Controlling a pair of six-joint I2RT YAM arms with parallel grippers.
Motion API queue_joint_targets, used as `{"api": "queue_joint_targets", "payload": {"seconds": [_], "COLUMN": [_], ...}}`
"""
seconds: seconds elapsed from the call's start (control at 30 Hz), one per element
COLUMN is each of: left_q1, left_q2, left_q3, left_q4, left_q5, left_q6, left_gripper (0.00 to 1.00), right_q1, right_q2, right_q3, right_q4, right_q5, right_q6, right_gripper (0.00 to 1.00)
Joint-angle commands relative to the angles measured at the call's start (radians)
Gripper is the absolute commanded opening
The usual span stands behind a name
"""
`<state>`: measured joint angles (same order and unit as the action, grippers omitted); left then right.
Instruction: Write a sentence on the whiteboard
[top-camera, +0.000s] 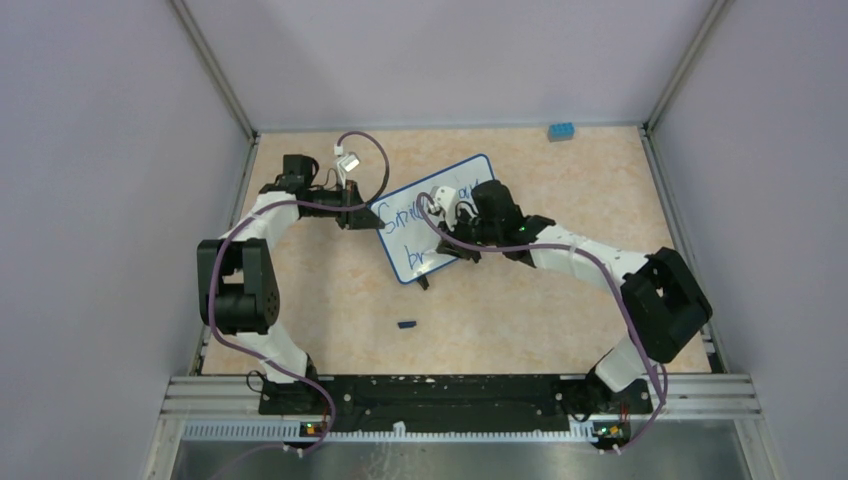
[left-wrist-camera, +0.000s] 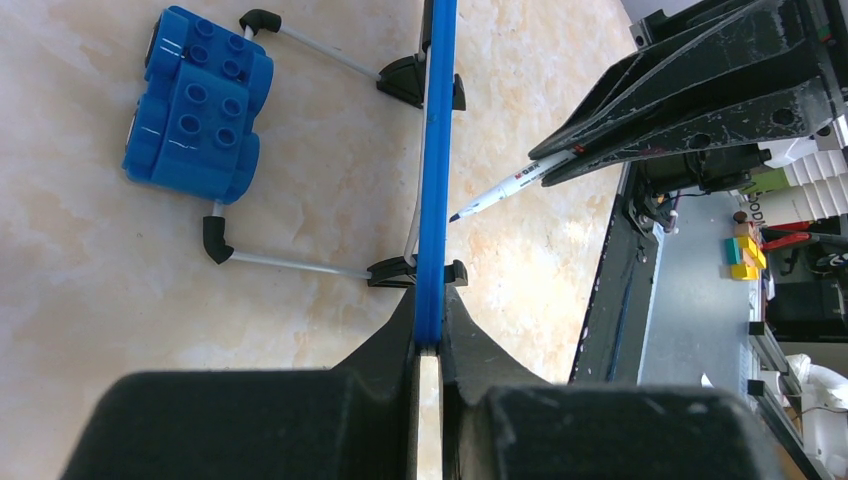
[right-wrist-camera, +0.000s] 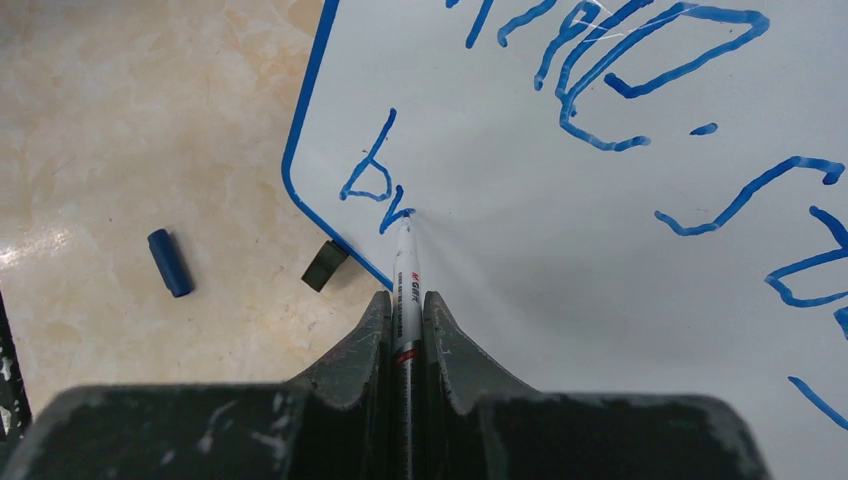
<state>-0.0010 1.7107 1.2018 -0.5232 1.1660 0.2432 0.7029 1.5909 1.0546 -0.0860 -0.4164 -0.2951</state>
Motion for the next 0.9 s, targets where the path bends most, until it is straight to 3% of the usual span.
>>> {"api": "queue_joint_targets", "payload": {"seconds": [0.0, 0.5, 0.87], "left_q1": [-0.012, -0.012, -0.013], "left_q2": [0.009, 0.014, 0.017], "left_q3": [0.019, 0.023, 0.024], "left_q4": [-0.015, -0.019, -0.015], "left_q5": [-0.016, -0.017, -0.014], "left_q6": [0.036, 0.040, 0.040], "left_gripper": [0.00, 0.00, 0.00], "right_q1": [-0.008, -0.022, -0.066], "right_q2": [-0.059, 0.012, -0.029], "right_q3": [0.007, 0.040, 0.019], "right_q4": [0.014, 0.029, 0.014], "right_q5": [-0.023, 0.079, 0.070], "right_q6": [-0.009, -0.009, -0.007], "right_gripper": [0.00, 0.00, 0.00]}}
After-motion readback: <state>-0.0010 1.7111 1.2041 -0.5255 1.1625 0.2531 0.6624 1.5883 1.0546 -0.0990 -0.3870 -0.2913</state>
